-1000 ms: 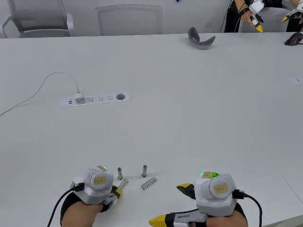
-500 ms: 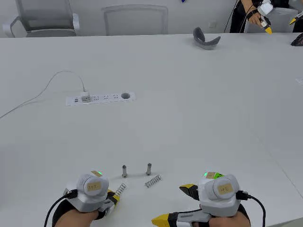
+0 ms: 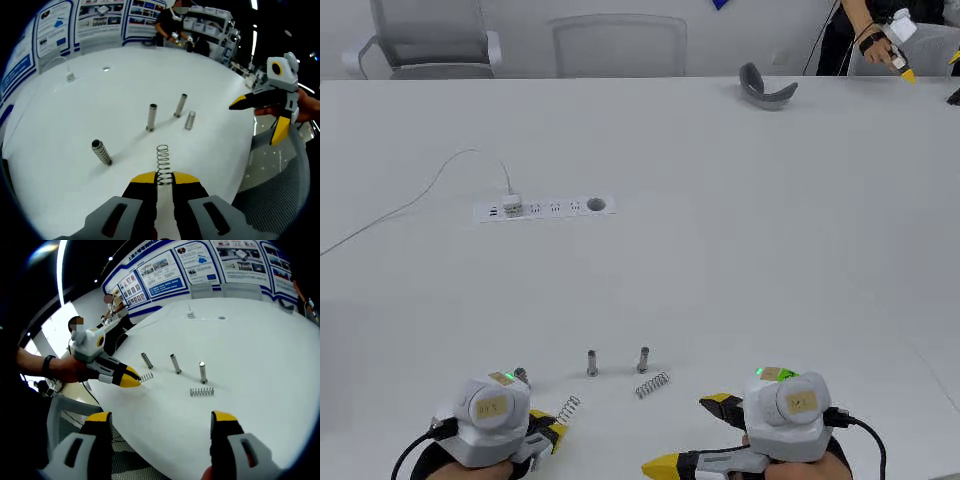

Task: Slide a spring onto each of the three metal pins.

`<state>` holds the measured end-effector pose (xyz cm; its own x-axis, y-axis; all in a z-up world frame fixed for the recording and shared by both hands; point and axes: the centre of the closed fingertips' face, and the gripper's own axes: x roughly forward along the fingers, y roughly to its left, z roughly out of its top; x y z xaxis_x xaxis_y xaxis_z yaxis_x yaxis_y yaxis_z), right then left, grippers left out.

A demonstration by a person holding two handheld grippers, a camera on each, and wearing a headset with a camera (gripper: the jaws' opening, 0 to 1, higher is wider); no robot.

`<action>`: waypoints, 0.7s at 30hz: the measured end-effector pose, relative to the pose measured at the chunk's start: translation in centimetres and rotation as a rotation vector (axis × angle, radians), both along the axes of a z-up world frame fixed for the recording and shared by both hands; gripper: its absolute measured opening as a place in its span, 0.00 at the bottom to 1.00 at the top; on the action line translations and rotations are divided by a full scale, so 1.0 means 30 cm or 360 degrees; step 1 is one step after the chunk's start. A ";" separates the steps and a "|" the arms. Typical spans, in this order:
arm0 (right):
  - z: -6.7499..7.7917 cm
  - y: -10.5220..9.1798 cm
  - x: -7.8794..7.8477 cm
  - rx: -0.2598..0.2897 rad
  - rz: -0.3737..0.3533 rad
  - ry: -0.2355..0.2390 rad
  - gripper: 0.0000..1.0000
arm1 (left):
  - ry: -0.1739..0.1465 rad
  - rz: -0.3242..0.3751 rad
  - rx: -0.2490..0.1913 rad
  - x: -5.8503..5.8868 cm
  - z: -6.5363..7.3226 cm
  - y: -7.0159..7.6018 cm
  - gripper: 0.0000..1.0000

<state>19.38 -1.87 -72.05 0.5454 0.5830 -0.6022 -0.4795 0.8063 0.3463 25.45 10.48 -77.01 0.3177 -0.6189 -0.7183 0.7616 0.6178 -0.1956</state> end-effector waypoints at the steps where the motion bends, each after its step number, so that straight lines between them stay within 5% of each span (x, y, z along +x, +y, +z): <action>1: 0.001 0.004 -0.001 0.0000 0.0005 0.0002 0.82 | -0.0003 -0.0004 -0.0004 -0.006 0.005 0.003 0.11; 5: 0.004 0.014 -0.004 0.0004 0.0017 0.0005 0.82 | 0.0032 0.0003 -0.0045 -0.021 0.022 0.014 0.11; 21: 0.025 0.062 0.017 0.0032 0.0068 0.0001 0.80 | -0.0020 -0.0081 -0.0072 -0.055 0.099 0.073 0.11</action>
<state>19.89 -0.02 -71.30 0.5193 0.6175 -0.5907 -0.5131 0.7781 0.3624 23.80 12.66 -74.04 0.2939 -0.6664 -0.6852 0.7944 0.5690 -0.2126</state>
